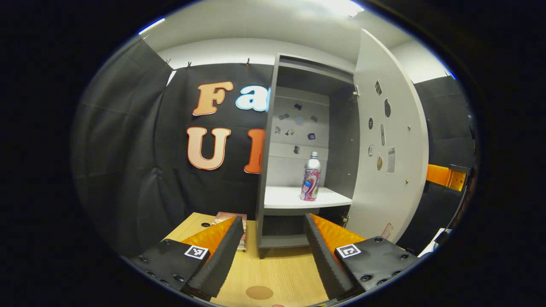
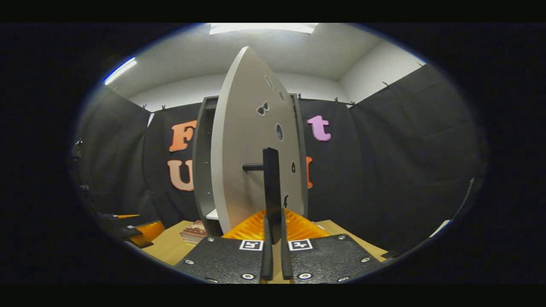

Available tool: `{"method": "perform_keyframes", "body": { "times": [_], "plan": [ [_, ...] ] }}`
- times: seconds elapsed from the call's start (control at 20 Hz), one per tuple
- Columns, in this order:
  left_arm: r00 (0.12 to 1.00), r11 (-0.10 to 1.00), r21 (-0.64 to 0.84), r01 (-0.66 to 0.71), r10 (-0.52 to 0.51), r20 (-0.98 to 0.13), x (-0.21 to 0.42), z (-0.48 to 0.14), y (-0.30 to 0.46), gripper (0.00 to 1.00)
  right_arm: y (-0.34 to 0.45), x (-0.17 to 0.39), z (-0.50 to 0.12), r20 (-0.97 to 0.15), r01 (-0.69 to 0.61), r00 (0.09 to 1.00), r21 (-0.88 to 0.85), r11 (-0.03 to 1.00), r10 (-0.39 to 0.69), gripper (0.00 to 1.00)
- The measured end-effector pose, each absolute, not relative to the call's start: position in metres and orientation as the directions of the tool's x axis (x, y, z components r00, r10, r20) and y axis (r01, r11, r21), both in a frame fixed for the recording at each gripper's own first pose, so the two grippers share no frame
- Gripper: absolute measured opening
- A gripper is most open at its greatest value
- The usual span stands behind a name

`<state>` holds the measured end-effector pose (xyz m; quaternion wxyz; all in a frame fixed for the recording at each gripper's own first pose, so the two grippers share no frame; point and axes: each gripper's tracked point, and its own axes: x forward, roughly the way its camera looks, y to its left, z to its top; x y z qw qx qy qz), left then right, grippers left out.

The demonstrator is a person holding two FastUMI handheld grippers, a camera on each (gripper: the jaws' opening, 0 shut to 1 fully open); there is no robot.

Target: Open the cabinet door with the right hand, grasp the bottle in the cabinet with the left hand and place it on the coaster, then close the cabinet door with the right hand.

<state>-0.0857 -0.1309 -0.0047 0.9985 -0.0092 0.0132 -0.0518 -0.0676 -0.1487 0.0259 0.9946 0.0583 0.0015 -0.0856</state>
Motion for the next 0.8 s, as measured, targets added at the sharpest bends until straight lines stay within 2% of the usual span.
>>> {"method": "perform_keyframes", "body": {
  "times": [0.5,0.65,0.7,0.75,0.8],
  "plan": [
    [0.977,0.977,-0.013,0.214,-0.214,-0.017,-0.06,0.006,-0.188,0.94,-0.224,-0.098,0.015,0.022,0.194,0.98,0.077,0.978,-0.196,0.06],
    [0.971,0.971,-0.011,0.238,-0.238,-0.019,-0.052,0.006,-0.199,0.93,-0.244,-0.1,0.013,0.025,0.232,0.972,0.051,0.971,-0.233,0.07],
    [0.969,0.97,-0.008,0.245,-0.245,-0.022,-0.051,0.006,-0.202,0.94,-0.249,-0.102,0.013,0.025,0.238,0.971,0.053,0.97,-0.239,0.0],
    [0.968,0.969,-0.005,0.249,-0.249,-0.022,-0.048,0.006,-0.203,0.94,-0.251,-0.104,0.013,0.024,0.231,0.972,0.08,0.97,-0.233,0.0],
    [0.968,0.968,-0.004,0.251,-0.251,-0.021,-0.048,0.006,-0.204,0.94,-0.253,-0.104,0.013,0.023,0.223,0.974,0.103,0.969,-0.226,0.05]
  ]
}}
